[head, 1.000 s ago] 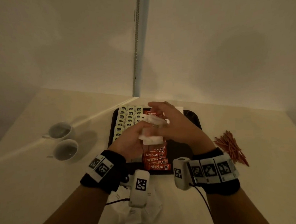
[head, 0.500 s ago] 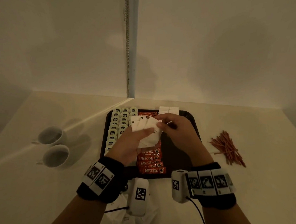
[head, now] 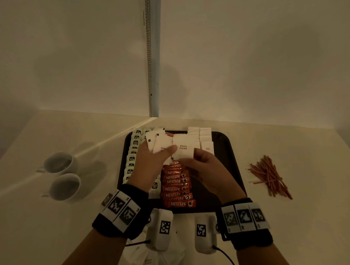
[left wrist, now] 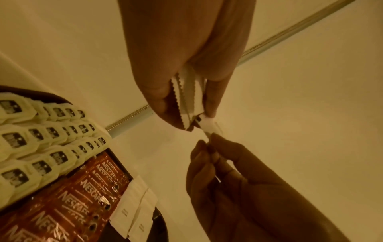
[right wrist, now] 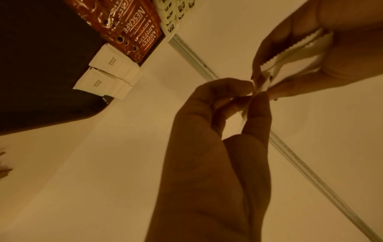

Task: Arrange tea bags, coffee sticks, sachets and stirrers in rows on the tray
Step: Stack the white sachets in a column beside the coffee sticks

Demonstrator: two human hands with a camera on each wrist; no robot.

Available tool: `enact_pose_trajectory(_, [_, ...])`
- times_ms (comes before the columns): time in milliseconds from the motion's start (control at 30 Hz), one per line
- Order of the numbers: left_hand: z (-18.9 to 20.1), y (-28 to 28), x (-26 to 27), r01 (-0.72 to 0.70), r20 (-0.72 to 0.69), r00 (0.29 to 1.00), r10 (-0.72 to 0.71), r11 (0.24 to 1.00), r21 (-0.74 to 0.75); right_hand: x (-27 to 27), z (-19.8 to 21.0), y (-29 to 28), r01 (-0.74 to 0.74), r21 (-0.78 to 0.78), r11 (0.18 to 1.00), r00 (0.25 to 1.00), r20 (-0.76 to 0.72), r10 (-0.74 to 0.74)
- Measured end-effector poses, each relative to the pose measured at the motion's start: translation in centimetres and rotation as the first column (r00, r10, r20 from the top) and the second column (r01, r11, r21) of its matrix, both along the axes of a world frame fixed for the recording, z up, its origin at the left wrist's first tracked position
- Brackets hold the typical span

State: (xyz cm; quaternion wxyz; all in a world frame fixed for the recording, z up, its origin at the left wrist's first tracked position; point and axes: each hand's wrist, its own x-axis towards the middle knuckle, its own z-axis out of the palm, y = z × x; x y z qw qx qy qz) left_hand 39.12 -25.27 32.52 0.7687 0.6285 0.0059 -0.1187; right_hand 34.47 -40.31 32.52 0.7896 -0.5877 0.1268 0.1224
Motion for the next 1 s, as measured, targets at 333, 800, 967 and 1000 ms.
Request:
enact_pose_trajectory(333, [0.4, -0.1, -0.5, -0.038, 0.118, 0.992, 0.032, 0.998, 0.052, 0.0, -0.9, -0.2, 0.117, -0.125, 0.985, 0.982, 0.162, -0.096])
enact_pose_trajectory(800, [-3.0, 2.4, 0.8, -0.102, -0.477, 0.876, -0.075, 0.937, -0.335, 4.7, -13.4, -9.8, 0.209, -0.719, 0.662, 0.925, -0.074, -0.372])
enact_pose_trajectory(967, [-3.0, 2.6, 1.4, -0.112, -0.524, 0.839, -0.146, 0.896, -0.429, 7.3, -14.6, -9.1, 0.151, -0.708, 0.69, 0.932, -0.131, -0.338])
enact_pose_trajectory(1000, [-3.0, 2.6, 1.5, -0.119, -0.533, 0.833, -0.15, 0.892, -0.436, 7.7, -14.6, -8.9, 0.156, -0.704, 0.693, 0.929, -0.133, -0.344])
